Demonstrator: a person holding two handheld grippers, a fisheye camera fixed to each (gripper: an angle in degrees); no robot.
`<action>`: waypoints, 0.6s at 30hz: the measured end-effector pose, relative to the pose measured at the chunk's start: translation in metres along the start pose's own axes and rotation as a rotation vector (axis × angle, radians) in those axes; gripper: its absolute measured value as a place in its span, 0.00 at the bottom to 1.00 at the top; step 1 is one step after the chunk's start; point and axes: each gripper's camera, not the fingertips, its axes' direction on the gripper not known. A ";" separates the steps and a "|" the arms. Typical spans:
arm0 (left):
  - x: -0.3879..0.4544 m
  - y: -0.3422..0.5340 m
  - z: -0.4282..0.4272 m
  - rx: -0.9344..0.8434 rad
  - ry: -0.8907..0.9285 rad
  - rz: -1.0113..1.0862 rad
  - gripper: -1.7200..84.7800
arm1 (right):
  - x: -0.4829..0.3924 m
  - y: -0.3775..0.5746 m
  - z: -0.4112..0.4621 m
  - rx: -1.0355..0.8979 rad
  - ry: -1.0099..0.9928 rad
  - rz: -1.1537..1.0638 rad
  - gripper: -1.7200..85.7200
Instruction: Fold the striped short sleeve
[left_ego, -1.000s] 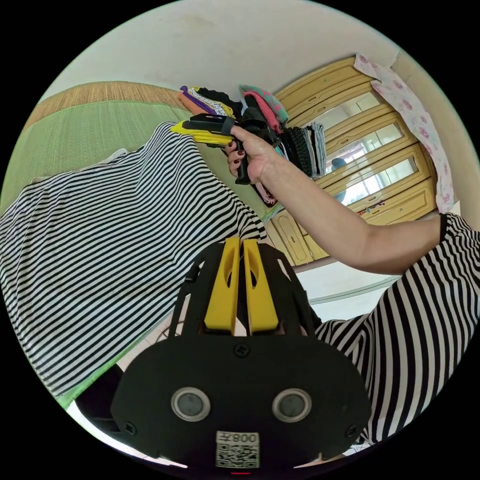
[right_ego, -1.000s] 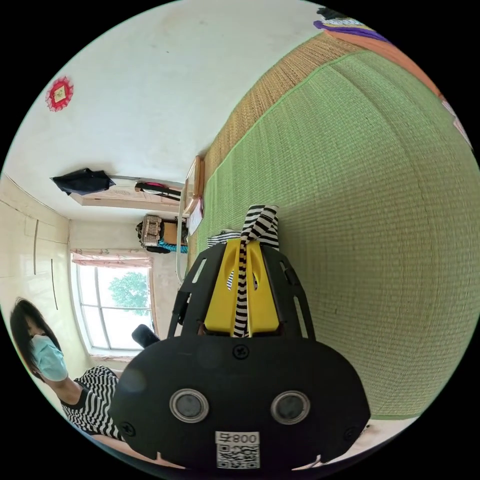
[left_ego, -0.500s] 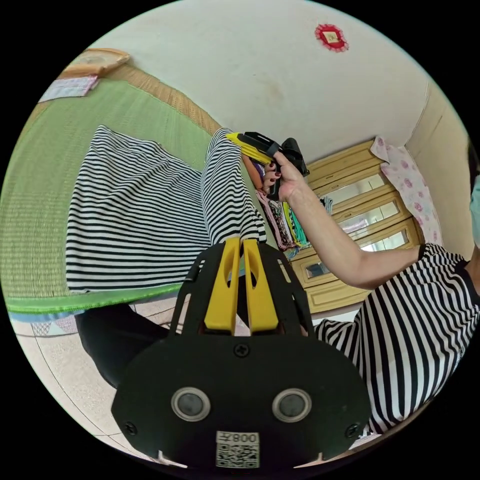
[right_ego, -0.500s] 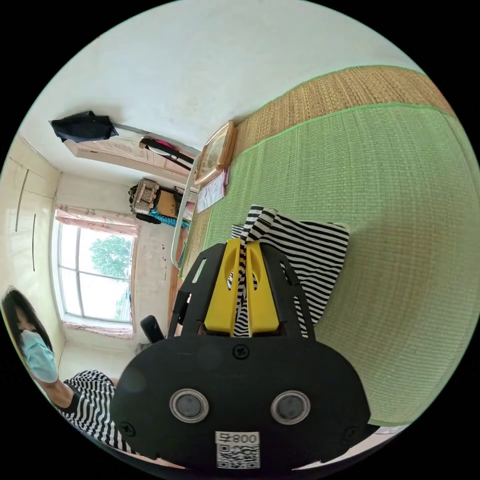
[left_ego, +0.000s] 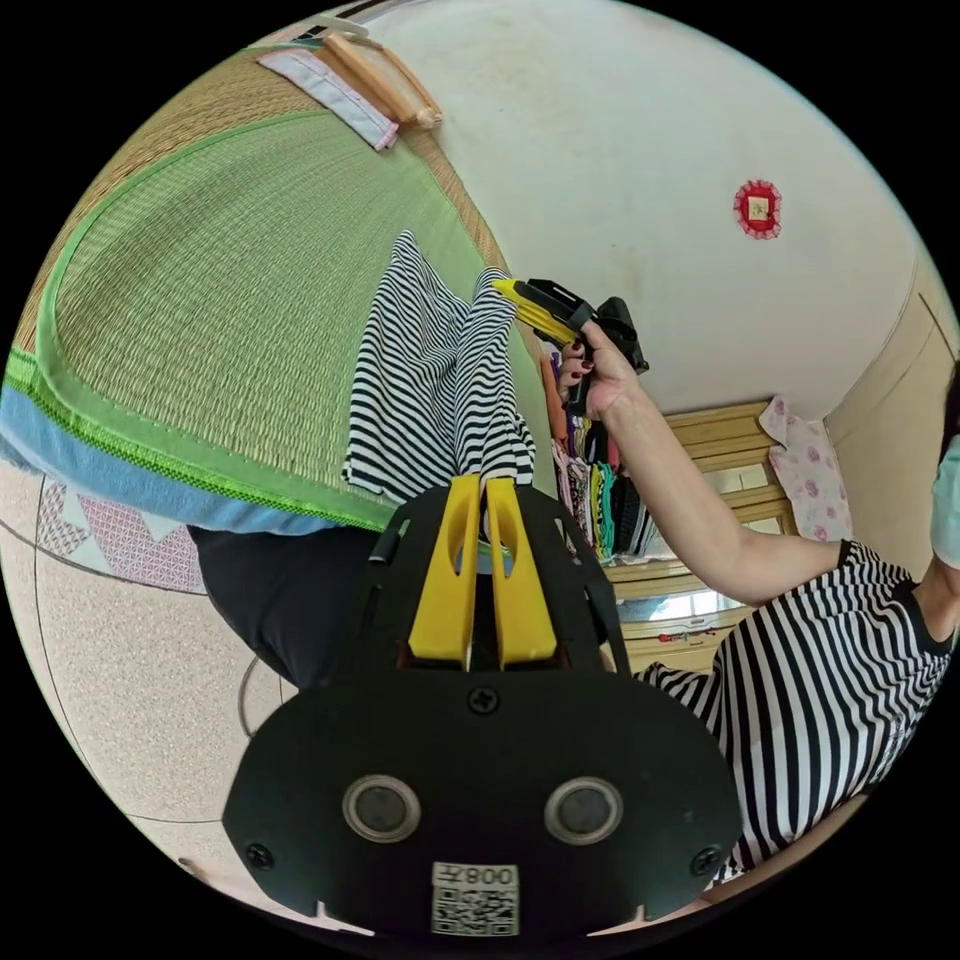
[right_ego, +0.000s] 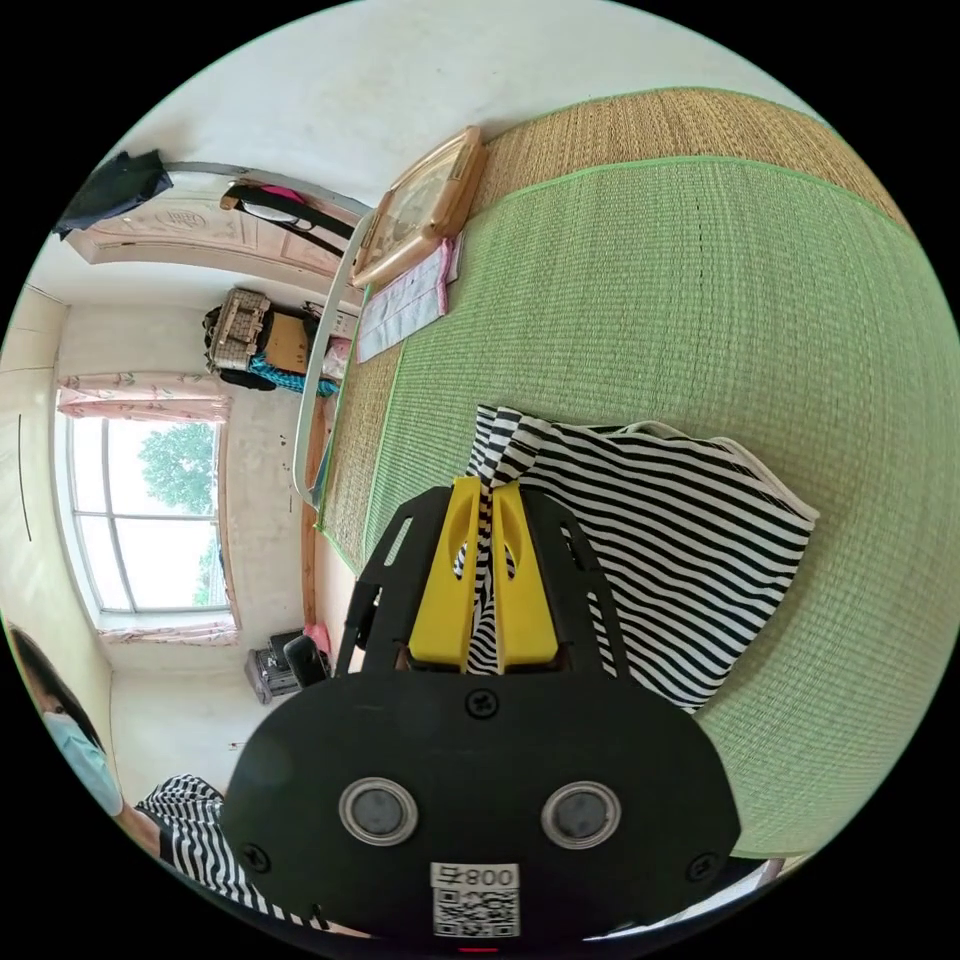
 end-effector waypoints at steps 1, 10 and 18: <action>-0.014 0.005 -0.004 0.008 0.009 -0.013 0.03 | -0.003 -0.004 0.003 -0.005 0.003 0.001 0.04; -0.111 0.043 -0.024 0.058 0.093 -0.119 0.03 | -0.034 -0.056 0.029 -0.061 0.054 0.007 0.04; -0.175 0.074 -0.028 0.061 0.157 -0.202 0.03 | -0.050 -0.093 0.046 -0.126 0.108 0.022 0.04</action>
